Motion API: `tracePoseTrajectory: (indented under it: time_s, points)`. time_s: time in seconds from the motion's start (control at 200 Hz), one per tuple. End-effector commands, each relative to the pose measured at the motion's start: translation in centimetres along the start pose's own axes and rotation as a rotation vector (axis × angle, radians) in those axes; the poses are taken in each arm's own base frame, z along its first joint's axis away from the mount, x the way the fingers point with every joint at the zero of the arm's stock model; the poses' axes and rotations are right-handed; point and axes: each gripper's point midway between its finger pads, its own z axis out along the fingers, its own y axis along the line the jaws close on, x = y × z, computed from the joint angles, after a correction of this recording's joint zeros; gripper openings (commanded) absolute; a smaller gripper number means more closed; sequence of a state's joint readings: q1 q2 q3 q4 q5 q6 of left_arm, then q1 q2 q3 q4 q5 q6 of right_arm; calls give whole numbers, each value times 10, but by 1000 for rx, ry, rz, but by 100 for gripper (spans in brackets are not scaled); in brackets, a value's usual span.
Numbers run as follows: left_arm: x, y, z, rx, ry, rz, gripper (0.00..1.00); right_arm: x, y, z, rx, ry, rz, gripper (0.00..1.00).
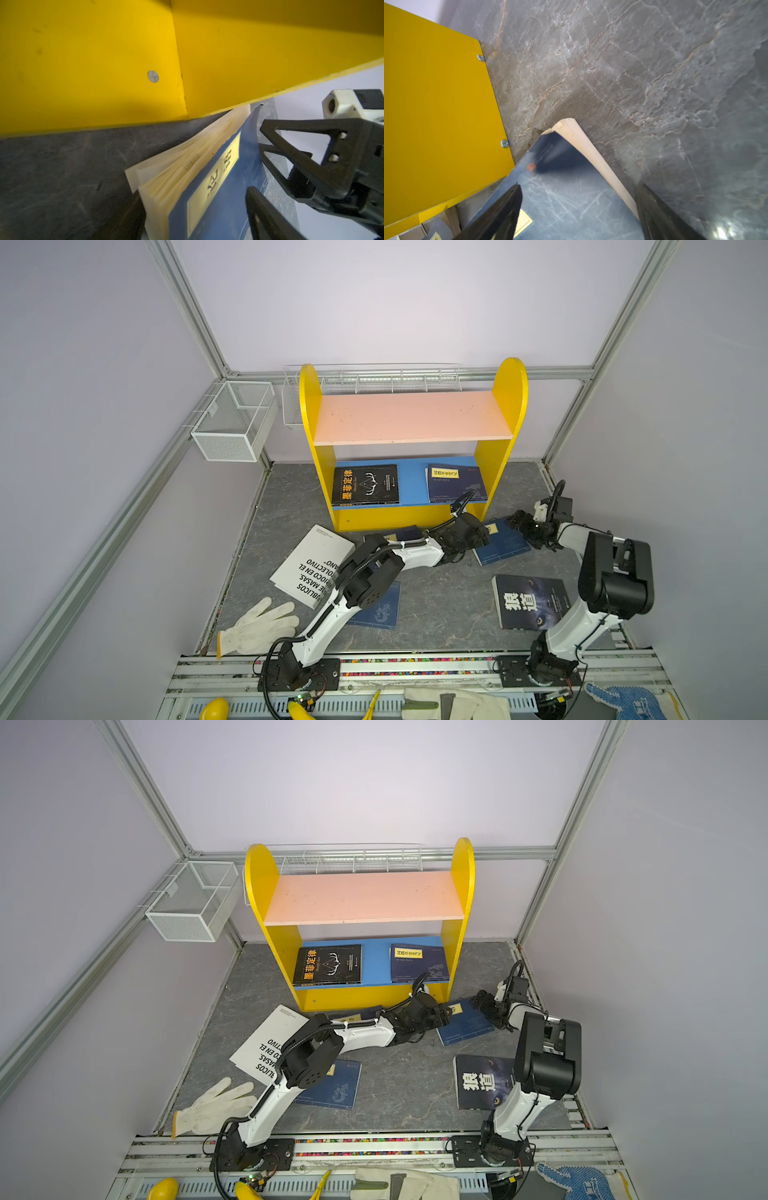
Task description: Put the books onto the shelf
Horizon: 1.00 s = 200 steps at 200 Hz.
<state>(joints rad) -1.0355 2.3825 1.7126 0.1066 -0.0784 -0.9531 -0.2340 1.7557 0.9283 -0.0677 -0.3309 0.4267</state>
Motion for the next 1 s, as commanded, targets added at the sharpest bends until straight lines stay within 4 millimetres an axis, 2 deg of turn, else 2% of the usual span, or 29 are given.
tracePoseTrajectory:
  time_s: [0.0,0.045,0.06,0.09,0.285,0.435,0.505,0.705,0.995]
  points:
    - [-4,-29,-11,88,-7,27,74,34,2,3,-21,101,63,87]
    - [-6,-31,-15,96,-14,28,74,34,2,3,-17,101,67,86]
    - [-6,-31,-16,97,-16,28,74,45,-4,5,-5,123,79,86]
    - [-7,-32,-18,98,-20,30,73,48,-6,5,0,129,84,86]
    - [-16,-42,-34,145,-54,36,72,59,-8,7,15,151,99,86]
    - [-24,-59,-42,261,-67,25,68,66,-9,6,16,161,111,85]
    - [-27,-65,-46,310,-77,7,66,67,-8,4,15,162,111,85]
    - [-28,-82,-52,372,-73,59,66,70,-4,1,0,172,121,85]
    - [-29,-89,-57,417,-73,67,65,69,8,2,-47,180,159,85]
